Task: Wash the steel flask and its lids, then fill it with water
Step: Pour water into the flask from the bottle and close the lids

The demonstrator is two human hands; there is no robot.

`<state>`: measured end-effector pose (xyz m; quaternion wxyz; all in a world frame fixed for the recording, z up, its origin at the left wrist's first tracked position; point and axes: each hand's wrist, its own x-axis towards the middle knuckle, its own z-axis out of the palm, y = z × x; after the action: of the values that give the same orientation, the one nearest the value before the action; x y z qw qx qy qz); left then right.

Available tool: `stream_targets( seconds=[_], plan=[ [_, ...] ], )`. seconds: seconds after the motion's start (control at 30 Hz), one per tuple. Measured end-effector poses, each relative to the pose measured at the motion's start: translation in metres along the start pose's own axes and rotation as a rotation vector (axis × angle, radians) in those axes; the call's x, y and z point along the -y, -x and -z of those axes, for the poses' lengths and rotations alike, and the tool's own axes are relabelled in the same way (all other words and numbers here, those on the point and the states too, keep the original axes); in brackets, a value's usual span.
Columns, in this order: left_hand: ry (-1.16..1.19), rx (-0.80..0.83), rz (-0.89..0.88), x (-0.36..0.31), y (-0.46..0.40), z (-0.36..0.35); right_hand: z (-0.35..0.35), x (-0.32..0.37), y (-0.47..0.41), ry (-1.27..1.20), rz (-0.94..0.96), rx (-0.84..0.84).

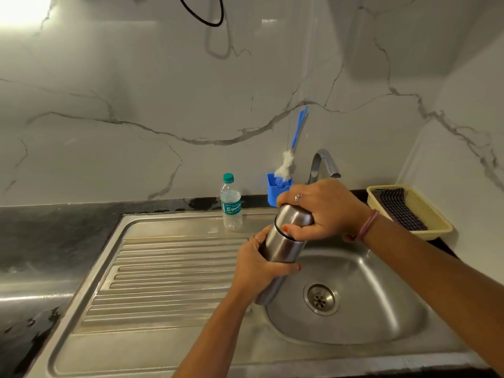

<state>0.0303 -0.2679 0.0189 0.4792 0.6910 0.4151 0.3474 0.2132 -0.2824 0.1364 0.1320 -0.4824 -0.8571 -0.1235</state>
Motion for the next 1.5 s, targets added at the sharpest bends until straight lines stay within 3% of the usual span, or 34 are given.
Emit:
stream_targets(
  seconds=[0.17,0.3,0.37,0.5,0.63,0.73,0.8,0.9,1.0,1.07,1.13,1.2,1.27,1.4,1.47,1.5],
  plan=[
    [-0.001,-0.087,-0.002,-0.003,0.001,-0.011,-0.001,0.014,-0.008,0.163,-0.213,0.01],
    [-0.077,-0.217,-0.03,-0.005,-0.005,-0.02,-0.004,0.023,-0.017,0.137,-0.753,0.132],
    [-0.146,-0.212,-0.018,-0.003,-0.01,-0.021,-0.008,0.026,-0.018,0.137,-0.871,0.164],
    [-0.083,-0.179,-0.011,0.002,-0.012,-0.018,-0.001,0.028,-0.015,0.099,-0.784,0.275],
    [0.008,-0.155,0.012,0.003,-0.005,-0.017,0.032,0.003,-0.01,-0.522,-0.552,0.603],
    [0.037,-0.132,0.013,0.003,-0.002,-0.017,0.043,-0.017,-0.013,-0.607,-0.309,0.613],
    [0.045,-0.127,0.016,0.003,-0.002,-0.019,0.044,-0.02,-0.016,-0.589,-0.285,0.547],
    [0.054,-0.133,0.01,0.0,-0.003,-0.02,0.044,-0.009,-0.02,-0.563,-0.471,0.415],
    [0.067,-0.136,0.007,-0.003,-0.004,-0.02,0.036,0.004,-0.024,-0.233,-0.538,0.288],
    [0.068,-0.128,0.0,-0.004,-0.005,-0.019,0.039,0.005,-0.024,-0.171,-0.553,0.316],
    [0.075,-0.123,-0.006,-0.004,-0.005,-0.018,0.053,0.0,-0.022,-0.403,-0.605,0.44],
    [0.081,-0.12,-0.008,-0.003,-0.006,-0.017,0.068,-0.006,-0.02,-0.549,-0.513,0.557],
    [0.087,-0.122,-0.005,-0.002,-0.006,-0.016,0.069,-0.011,-0.018,-0.567,-0.393,0.551],
    [0.092,-0.123,-0.012,-0.004,-0.007,-0.015,0.047,-0.005,-0.024,-0.289,-0.492,0.312],
    [0.093,-0.117,-0.015,-0.005,-0.008,-0.014,0.039,0.0,-0.027,-0.084,-0.501,0.296],
    [0.091,-0.114,-0.018,-0.005,-0.008,-0.014,0.04,-0.001,-0.027,-0.1,-0.517,0.334]
  ],
)
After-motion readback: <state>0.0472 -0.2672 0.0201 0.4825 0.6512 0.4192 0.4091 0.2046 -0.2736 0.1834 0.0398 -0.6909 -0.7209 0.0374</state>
